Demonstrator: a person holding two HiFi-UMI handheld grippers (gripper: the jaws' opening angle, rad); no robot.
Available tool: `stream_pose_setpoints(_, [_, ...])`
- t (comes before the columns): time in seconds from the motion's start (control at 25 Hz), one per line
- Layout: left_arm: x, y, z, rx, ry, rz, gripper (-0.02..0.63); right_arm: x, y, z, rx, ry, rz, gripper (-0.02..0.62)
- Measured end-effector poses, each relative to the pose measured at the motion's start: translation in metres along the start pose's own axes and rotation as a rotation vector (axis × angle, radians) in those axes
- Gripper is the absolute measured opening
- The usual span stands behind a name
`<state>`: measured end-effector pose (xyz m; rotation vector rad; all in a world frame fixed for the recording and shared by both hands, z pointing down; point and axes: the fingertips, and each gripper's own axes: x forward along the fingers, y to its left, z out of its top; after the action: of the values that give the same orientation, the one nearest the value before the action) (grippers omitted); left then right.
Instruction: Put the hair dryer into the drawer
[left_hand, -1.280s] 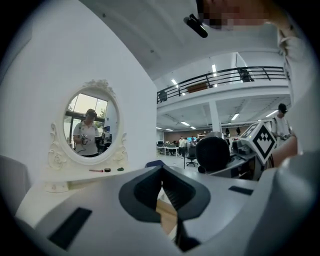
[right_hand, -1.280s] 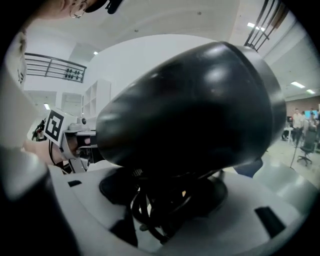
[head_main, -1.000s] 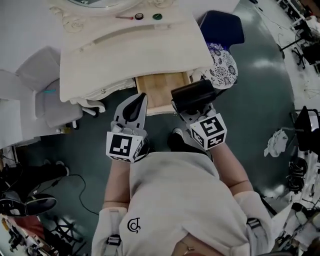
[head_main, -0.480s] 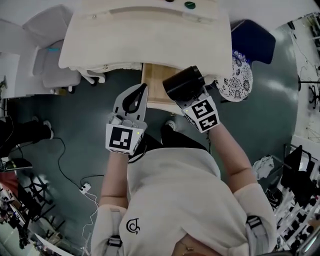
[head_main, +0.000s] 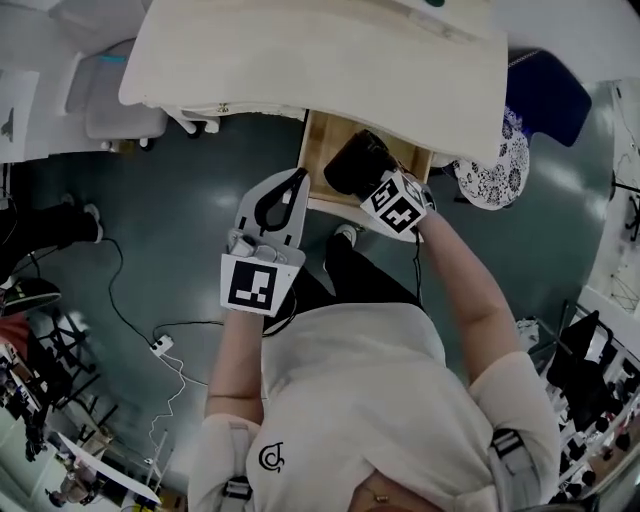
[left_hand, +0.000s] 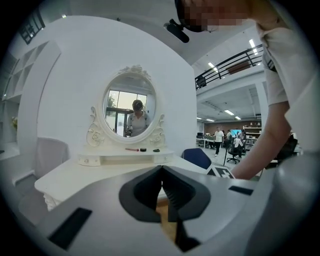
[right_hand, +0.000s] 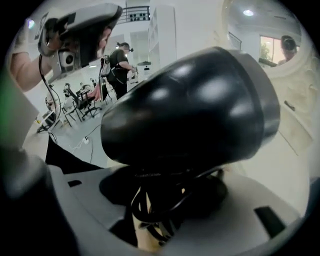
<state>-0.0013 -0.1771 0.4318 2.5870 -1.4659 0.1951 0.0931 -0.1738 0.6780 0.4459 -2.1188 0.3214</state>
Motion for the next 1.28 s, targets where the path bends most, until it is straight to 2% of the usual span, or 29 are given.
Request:
stream_pose_setpoints(0.2, [-0.002,0.008,-0.012,-0.009,0.01,-0.013,0.013,0.039,0.006,-0.032,-0.019,0.13,0.066,0.253])
stream_pose_setpoints(0.36, [-0.004,0.009,-0.03,0.045,0.055,-0.065,0.012,0.06,0.01,-0.045,-0.036,0.193,0.103,0.255])
stream_pose_setpoints(0.52, [-0.006,0.011,-0.041,-0.03,0.06,-0.056,0.013,0.076,0.012,-0.051,-0.042,0.239,0.132,0.255])
stream_pose_setpoints(0.72, [-0.005,0.009,-0.049,-0.018,0.08,-0.063,0.013,0.085,0.013,-0.068,-0.037,0.297,0.149,0.255])
stream_pose_setpoints(0.84, [-0.007,0.01,-0.054,-0.041,0.084,-0.063,0.013,0.09,0.017,-0.07,-0.055,0.309,0.157,0.258])
stream_pose_setpoints(0.96, [-0.008,0.011,-0.061,-0.074,0.092,-0.058,0.014,0.092,0.021,-0.071,-0.03,0.314,0.165,0.262])
stream_pose_setpoints(1.12, [-0.008,0.008,-0.065,-0.081,0.108,-0.071,0.012,0.091,0.016,-0.072,0.065,0.324,0.131,0.275])
stream_pose_setpoints(1.28, [-0.006,0.006,-0.065,-0.072,0.12,-0.085,0.012,0.088,0.004,-0.076,0.078,0.338,0.055,0.302])
